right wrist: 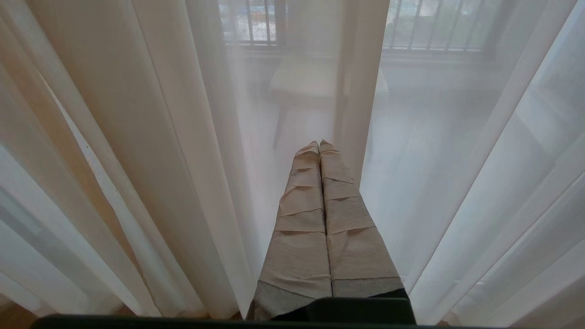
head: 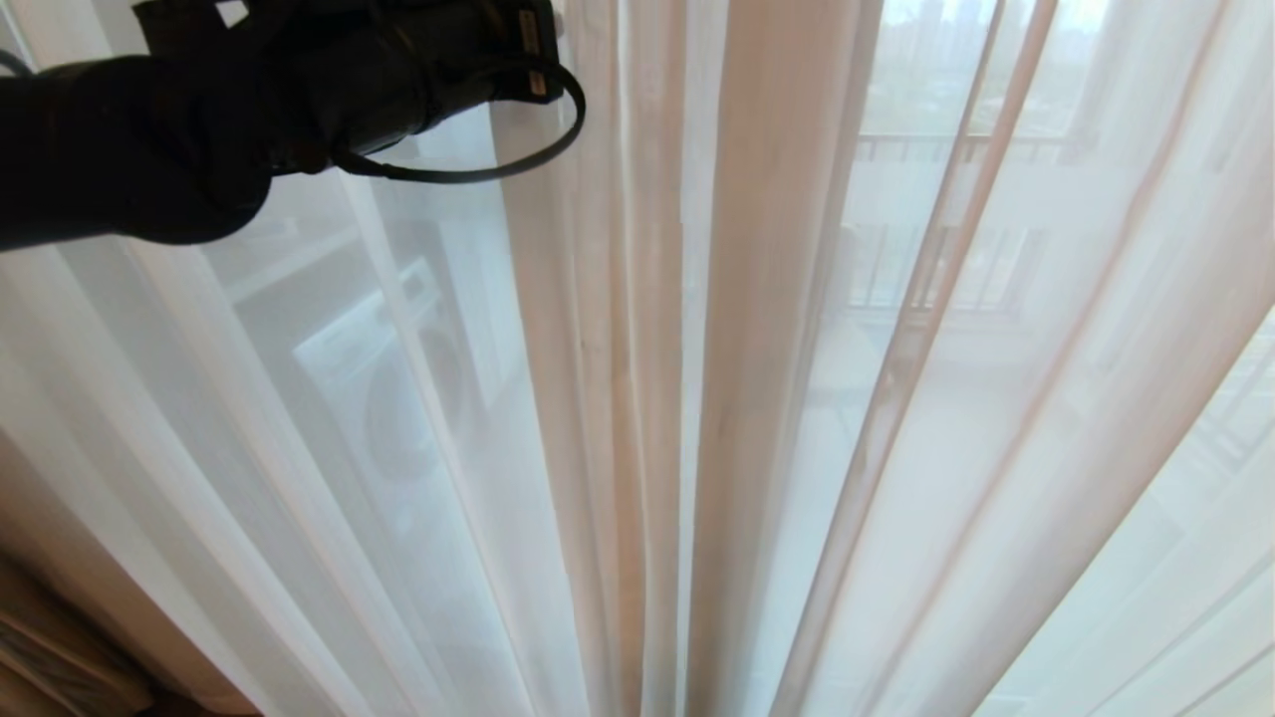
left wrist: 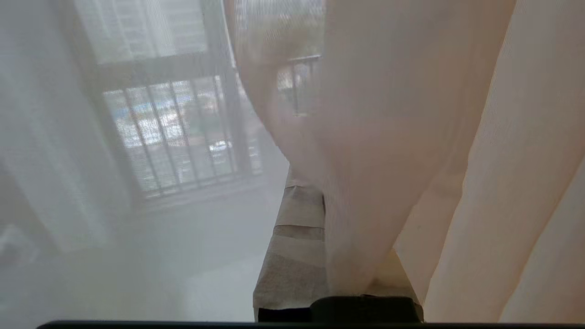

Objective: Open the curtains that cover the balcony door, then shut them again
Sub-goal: Pull the inner curtains open on both sides

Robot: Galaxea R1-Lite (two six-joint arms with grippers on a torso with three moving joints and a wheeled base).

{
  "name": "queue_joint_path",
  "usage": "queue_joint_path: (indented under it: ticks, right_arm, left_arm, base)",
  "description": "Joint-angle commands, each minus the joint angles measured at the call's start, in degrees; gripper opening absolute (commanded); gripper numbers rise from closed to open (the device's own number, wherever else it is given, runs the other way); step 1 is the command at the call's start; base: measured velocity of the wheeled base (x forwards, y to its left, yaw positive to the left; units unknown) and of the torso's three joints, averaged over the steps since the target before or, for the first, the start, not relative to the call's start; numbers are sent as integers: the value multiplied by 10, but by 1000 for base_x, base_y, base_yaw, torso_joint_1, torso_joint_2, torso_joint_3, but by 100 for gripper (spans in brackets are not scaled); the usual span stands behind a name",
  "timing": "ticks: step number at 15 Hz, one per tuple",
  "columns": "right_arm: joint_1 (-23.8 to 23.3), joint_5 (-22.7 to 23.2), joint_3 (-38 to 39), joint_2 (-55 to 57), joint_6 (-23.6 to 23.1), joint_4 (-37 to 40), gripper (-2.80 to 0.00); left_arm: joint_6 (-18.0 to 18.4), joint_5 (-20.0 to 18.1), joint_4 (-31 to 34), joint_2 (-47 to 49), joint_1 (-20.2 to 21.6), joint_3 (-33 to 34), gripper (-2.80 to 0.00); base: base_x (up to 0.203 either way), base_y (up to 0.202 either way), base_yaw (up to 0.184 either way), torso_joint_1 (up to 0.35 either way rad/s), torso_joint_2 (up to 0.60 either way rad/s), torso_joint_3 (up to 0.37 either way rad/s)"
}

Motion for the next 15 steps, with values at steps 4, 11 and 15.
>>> queue_joint_path:
  ticks: [4,11,15]
  right_arm:
    - [0,0,0,0,0,0,-280]
    - [0,0,0,0,0,0,-280]
    - [0,0,0,0,0,0,-280]
  left_arm:
    - [24,9,-18,-17,35,4,-280]
    - [25,9,-18,-81,127,68,-280]
    - [25,13,-18,-119,194,109,-280]
  base:
    - [0,0,0,0,0,0]
    - [0,0,0,0,0,0]
    - [0,0,0,0,0,0]
